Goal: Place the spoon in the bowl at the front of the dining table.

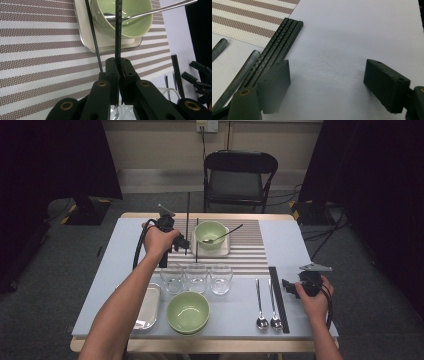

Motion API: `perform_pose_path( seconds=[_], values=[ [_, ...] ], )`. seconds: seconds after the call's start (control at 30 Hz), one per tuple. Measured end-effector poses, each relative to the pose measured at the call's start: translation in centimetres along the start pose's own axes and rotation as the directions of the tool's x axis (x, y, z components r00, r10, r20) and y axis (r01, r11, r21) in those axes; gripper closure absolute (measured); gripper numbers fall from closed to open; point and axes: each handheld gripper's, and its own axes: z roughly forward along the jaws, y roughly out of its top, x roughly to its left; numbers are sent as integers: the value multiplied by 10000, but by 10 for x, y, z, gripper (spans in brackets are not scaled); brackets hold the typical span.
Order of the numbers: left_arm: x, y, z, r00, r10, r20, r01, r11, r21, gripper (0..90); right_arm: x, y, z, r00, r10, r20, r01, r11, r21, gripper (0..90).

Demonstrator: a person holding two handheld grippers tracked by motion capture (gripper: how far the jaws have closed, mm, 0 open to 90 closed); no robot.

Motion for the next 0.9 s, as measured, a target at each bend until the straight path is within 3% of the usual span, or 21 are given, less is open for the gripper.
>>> perform_pose_path(
  seconds=[0.9],
  values=[
    [7,6,16,9995,-26,-314,30,9999,138,868,0,0,0,10000,30,-20,-30,10000,12,202]
  ],
)
